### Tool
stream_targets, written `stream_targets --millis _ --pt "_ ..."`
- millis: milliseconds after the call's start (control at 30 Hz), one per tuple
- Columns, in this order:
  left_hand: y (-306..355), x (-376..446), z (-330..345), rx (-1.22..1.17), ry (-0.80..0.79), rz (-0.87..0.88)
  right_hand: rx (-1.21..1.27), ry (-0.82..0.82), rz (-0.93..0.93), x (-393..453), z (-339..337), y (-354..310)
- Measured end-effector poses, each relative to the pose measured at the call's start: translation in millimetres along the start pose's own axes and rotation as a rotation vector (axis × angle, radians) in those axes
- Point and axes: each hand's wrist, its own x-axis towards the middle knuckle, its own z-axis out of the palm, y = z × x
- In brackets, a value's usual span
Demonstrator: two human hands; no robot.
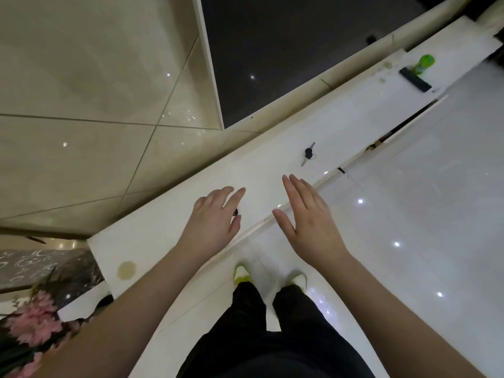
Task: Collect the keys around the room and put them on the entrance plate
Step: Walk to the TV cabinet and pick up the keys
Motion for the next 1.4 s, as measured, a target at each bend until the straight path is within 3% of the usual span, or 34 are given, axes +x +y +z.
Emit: stream_targets --millis 200,400,767,967,1133,1400 --pt "-28.3 23.0 66.1 -0.002 -0.076 -0.061 0.060 -0.060 -0.022 28.3 41.1 26.8" --pt "-57.3 51.5 144.9 -0.095 -0.180 -0.239 0.054 -0.150 -0.052 54.8 99.0 74.0" --pt "-105.8 113.4 298.3 -0.333 -0.285 -0.717 0.086 -0.168 0.006 81.9 175.0 143.7" --pt "-112.3 130.6 343.5 -0.442 -0.292 -0.922 0.120 -0.182 0.031 89.1 189.4 153.7" --pt "-116.5 136.2 358.8 -0.386 -0.270 -0.947 0.131 -0.183 0.023 89.7 189.4 161.1" --pt "-123.0 131.9 364.8 -0.269 -0.288 -0.799 0.166 -0.200 0.055 82.5 178.8 174.2"
